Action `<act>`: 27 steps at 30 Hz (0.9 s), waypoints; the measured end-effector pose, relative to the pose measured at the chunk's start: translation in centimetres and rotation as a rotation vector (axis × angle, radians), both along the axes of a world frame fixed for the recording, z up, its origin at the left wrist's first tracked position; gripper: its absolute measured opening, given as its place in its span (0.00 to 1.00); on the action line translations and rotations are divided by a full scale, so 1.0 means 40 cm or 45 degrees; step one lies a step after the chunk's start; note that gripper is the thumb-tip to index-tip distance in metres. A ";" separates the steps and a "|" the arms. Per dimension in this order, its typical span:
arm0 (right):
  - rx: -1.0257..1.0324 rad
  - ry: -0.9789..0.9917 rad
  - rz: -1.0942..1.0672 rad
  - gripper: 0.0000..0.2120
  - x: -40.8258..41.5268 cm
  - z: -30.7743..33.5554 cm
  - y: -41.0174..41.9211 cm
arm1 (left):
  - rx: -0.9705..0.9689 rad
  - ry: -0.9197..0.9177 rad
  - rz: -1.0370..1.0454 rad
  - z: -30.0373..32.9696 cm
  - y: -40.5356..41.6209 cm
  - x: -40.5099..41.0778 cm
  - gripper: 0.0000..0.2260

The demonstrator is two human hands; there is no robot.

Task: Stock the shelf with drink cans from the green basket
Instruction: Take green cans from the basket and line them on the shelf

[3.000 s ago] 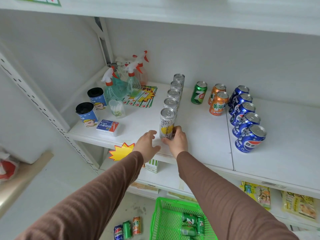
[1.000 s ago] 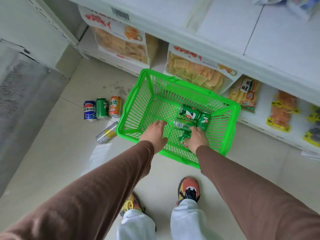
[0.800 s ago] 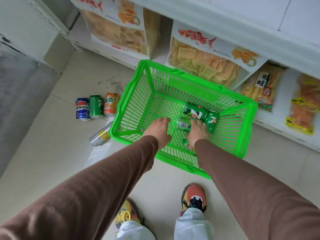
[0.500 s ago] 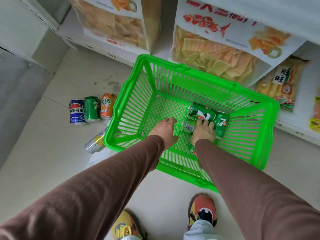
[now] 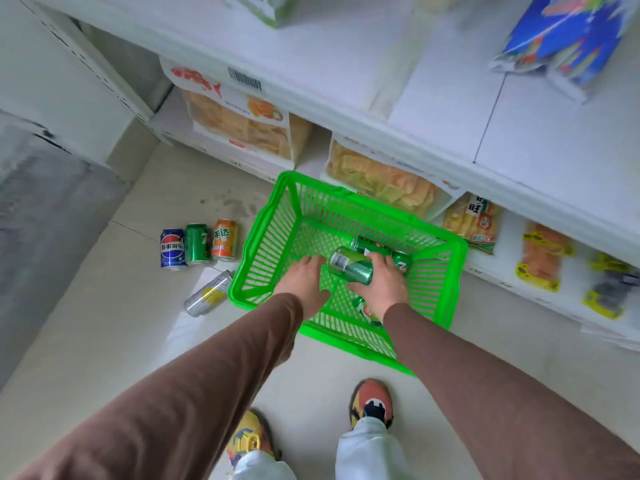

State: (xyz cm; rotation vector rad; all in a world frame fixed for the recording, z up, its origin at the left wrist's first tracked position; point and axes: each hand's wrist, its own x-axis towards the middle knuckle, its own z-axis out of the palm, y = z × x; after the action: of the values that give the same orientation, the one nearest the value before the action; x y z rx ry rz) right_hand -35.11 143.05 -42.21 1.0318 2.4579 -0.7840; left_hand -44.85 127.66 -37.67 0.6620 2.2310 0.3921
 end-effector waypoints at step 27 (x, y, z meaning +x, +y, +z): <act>0.334 1.078 -0.211 0.31 -0.126 1.759 -0.020 | 0.776 0.433 -0.150 1.596 -0.009 -0.147 0.34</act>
State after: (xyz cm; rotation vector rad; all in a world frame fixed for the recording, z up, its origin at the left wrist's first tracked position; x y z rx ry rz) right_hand -40.16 142.26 28.14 1.1711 3.2834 -1.1545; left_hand -50.75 127.32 26.18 1.2487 2.3719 0.9796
